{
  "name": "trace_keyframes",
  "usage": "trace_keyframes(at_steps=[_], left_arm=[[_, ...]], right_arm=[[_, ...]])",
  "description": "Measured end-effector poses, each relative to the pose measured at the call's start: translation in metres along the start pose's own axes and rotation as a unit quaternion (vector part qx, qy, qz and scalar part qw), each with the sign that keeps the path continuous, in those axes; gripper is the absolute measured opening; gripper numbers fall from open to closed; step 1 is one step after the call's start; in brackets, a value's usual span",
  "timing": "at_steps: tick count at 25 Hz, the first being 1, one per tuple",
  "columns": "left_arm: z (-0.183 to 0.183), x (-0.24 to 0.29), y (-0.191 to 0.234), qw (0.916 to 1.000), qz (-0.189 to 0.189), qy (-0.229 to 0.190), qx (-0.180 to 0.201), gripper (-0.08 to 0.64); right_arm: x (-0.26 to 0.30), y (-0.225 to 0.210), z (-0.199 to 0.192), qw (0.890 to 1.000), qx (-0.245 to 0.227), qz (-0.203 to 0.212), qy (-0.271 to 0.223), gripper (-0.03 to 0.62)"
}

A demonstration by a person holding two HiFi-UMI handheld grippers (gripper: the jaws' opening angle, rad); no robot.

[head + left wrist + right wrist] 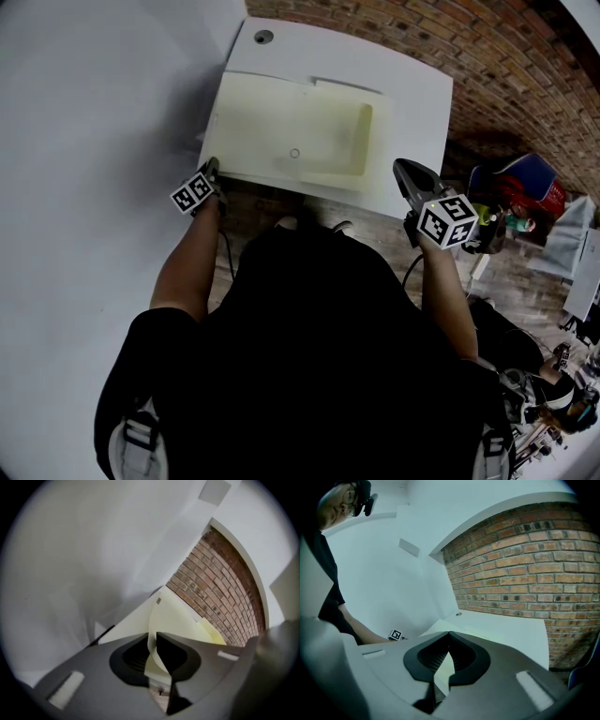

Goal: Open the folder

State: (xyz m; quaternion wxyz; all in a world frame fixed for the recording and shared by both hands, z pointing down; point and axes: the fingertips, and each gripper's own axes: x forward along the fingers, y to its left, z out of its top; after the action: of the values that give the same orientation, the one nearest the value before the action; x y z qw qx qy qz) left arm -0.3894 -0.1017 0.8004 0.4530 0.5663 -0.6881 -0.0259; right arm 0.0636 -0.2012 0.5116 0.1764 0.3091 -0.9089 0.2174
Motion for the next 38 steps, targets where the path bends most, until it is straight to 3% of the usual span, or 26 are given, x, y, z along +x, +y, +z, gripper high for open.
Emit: trace_keyframes(at_steps=[16,38], left_arm=[[0.012,-0.014,-0.012,0.9991,-0.008,-0.023,0.034,0.078],[0.036,-0.041,-0.037,0.9950,-0.030,-0.079,0.053,0.080]], right_arm=[[-0.002,0.002,0.000,1.000,0.002,0.010,-0.002,0.003],[-0.004,0.005,-0.002,1.000,-0.002,0.025,-0.004,0.003]])
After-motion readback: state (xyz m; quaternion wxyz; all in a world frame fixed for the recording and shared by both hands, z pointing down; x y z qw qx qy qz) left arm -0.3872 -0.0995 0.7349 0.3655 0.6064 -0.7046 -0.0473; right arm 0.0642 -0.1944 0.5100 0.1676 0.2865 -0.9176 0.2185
